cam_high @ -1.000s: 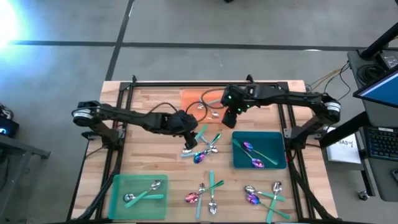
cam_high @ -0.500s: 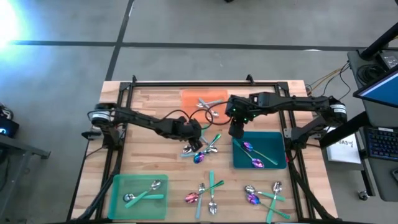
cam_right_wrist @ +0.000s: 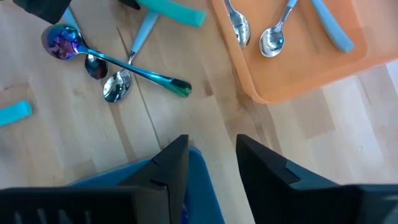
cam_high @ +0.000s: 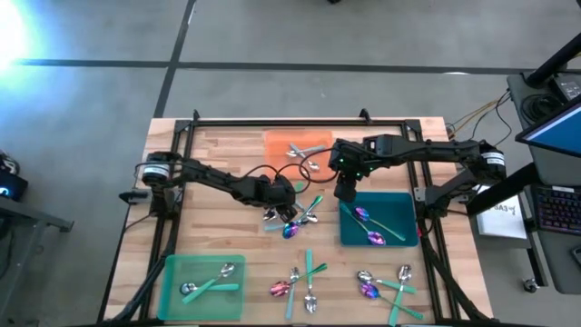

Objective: Sort silverware by color (type)
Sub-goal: Put the green spoon into the green bin

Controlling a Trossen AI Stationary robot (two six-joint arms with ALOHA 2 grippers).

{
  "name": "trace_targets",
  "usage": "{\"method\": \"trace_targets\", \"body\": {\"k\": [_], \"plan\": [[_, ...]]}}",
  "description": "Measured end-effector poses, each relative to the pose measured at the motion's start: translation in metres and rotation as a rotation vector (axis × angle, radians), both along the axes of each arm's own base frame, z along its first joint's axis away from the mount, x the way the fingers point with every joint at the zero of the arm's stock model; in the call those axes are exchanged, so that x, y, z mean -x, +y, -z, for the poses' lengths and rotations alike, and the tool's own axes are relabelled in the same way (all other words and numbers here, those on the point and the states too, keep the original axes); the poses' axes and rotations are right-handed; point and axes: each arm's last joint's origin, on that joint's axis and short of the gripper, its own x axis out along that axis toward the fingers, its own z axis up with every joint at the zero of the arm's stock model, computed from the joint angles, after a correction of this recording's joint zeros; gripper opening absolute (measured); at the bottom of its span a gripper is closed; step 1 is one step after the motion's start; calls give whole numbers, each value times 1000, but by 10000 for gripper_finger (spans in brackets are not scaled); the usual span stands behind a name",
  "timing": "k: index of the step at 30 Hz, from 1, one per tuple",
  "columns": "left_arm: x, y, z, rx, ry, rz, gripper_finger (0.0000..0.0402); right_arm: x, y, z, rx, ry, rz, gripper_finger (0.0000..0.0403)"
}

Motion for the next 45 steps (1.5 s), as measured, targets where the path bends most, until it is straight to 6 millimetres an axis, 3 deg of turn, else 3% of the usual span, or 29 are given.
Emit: {"method": "trace_targets", "body": {"k": [3, 7, 13, 18, 23, 28, 32, 39, 45], "plan": [[0, 0, 0, -3, 1, -1, 99, 0, 0, 0, 0, 0, 0, 120], [2, 0, -5, 5, 3, 5, 30, 0, 0, 0, 0, 0, 1, 112], [4, -3, -14, 27, -8, 41, 29, 0, 0, 1, 0, 3, 1, 98], [13, -12, -44, 51, -53, 121, 29, 2, 0, 5, -3, 21, -1, 88], [39, -26, -84, 48, -41, 176, 29, 6, 1, 17, -4, 63, -18, 82], [75, -48, -119, 90, -42, 189, 29, 10, 2, 27, -40, 102, 35, 82], [97, -72, -135, 140, -58, 211, 29, 11, 8, 31, -112, 107, 37, 82], [127, -131, -130, 274, 45, 303, 31, 7, 38, 31, -217, 106, 32, 82], [160, -172, -122, 343, 143, 211, 33, 6, 74, 28, -258, 111, 33, 82]]}}
